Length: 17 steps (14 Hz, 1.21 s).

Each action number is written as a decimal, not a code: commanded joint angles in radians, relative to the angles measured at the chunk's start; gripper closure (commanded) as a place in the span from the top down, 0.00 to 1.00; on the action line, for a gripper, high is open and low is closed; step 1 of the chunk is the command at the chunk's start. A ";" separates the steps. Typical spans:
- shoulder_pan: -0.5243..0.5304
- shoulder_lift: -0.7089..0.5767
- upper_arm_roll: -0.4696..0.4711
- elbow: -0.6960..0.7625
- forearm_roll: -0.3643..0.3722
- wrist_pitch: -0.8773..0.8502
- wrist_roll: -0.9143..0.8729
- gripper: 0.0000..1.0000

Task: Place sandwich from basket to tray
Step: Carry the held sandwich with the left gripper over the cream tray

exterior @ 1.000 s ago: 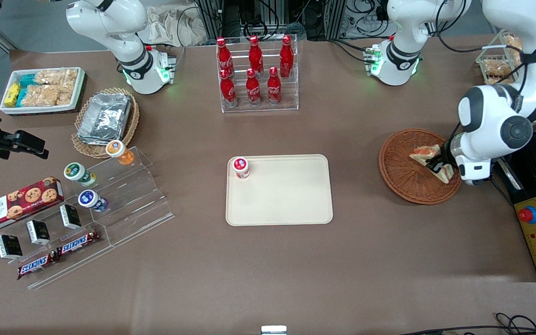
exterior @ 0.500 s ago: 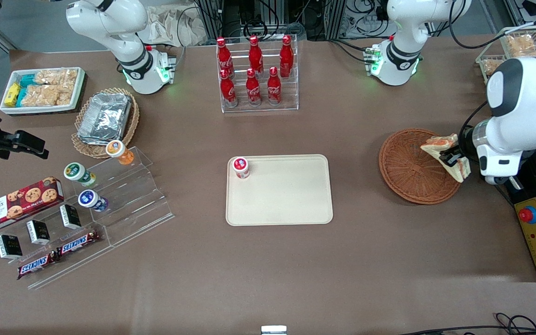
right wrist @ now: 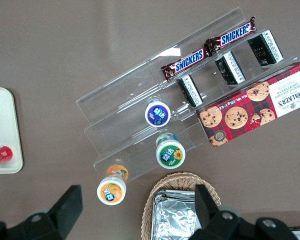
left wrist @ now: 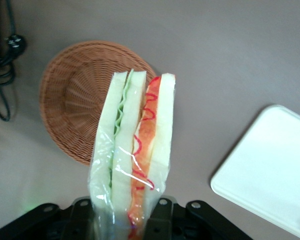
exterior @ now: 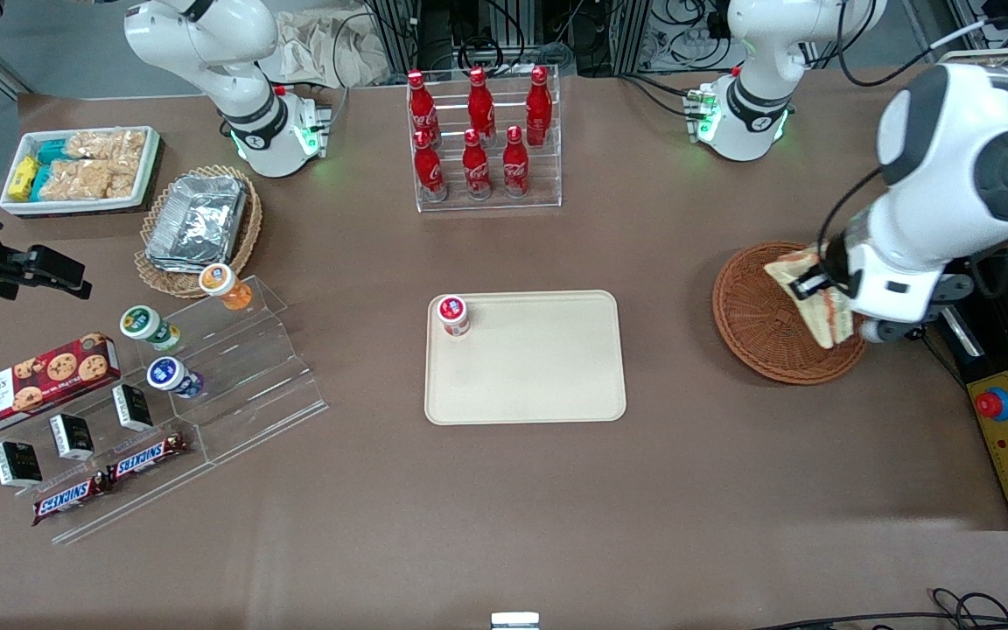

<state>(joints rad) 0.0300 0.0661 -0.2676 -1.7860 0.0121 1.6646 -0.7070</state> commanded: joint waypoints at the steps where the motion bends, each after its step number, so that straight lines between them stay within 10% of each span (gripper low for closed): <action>1: 0.002 0.057 -0.091 0.048 -0.030 -0.014 0.012 0.32; 11: -0.082 0.300 -0.225 0.054 -0.029 0.303 -0.038 0.33; 17: -0.160 0.458 -0.225 0.056 0.149 0.415 -0.098 0.33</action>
<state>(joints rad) -0.1049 0.4662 -0.4929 -1.7679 0.1162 2.0620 -0.7760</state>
